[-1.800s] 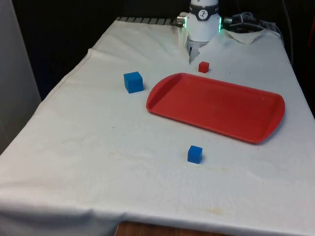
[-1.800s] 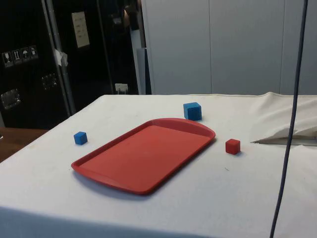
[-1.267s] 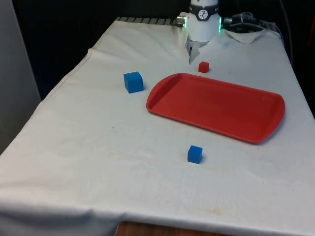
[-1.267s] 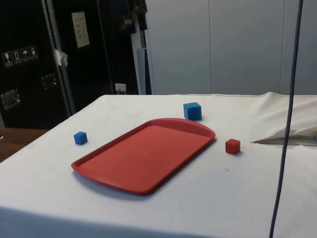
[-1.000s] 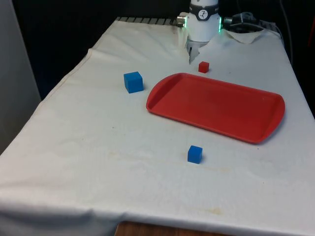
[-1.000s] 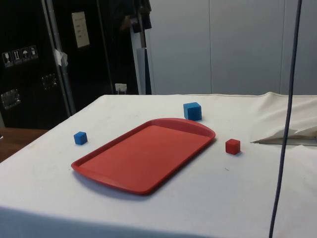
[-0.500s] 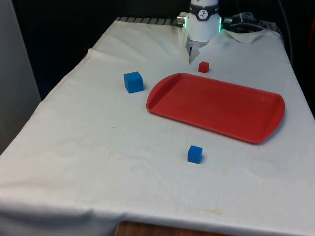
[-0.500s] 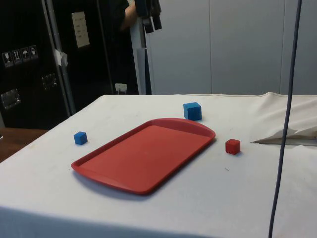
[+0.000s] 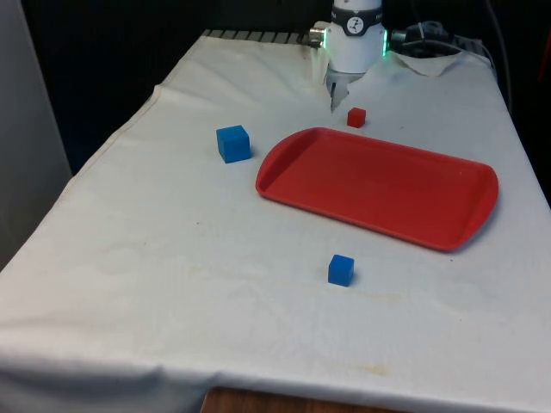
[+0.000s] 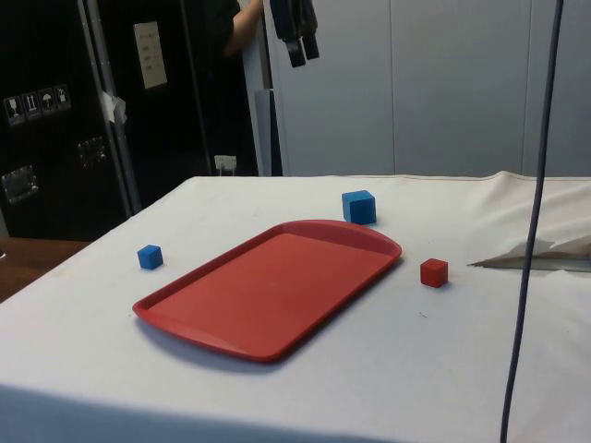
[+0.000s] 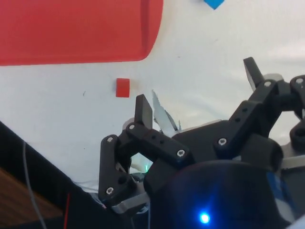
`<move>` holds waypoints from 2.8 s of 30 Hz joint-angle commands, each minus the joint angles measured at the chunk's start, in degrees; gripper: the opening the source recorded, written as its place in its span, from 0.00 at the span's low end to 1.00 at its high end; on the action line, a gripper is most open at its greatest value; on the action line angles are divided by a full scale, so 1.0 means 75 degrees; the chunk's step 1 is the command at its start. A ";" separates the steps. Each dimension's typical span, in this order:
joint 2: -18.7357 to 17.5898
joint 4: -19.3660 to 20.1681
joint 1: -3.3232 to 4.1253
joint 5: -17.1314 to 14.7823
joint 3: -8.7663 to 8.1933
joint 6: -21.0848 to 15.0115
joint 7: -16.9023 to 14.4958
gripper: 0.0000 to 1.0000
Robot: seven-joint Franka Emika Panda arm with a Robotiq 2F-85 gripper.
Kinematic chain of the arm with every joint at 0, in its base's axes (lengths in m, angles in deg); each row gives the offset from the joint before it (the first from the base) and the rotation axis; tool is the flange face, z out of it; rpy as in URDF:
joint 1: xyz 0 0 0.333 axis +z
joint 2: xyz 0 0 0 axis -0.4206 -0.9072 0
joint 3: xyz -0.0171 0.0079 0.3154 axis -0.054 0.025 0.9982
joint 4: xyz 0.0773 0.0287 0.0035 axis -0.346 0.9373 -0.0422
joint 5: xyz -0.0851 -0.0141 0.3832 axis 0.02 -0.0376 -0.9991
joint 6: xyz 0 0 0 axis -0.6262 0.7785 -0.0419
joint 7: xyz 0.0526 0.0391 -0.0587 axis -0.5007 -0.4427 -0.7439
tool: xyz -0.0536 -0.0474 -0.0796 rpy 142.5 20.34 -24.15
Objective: Pick up the largest block and place it onto the tray.
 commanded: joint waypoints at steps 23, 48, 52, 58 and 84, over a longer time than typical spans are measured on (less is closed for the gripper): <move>-0.1169 0.0222 -0.0176 -0.0191 -0.0481 -0.0542 -0.0512 1.00; -0.2261 0.0703 -0.0328 -0.0695 -0.0504 -0.1283 -0.1016 1.00; -0.2529 0.0733 -0.0336 -0.0909 -0.0512 -0.1390 -0.1367 1.00; -0.2750 0.0810 -0.0328 -0.1008 -0.0519 -0.1543 -0.1757 1.00; -0.3331 0.1352 -0.0328 -0.1115 -0.0222 -0.2475 -0.3071 1.00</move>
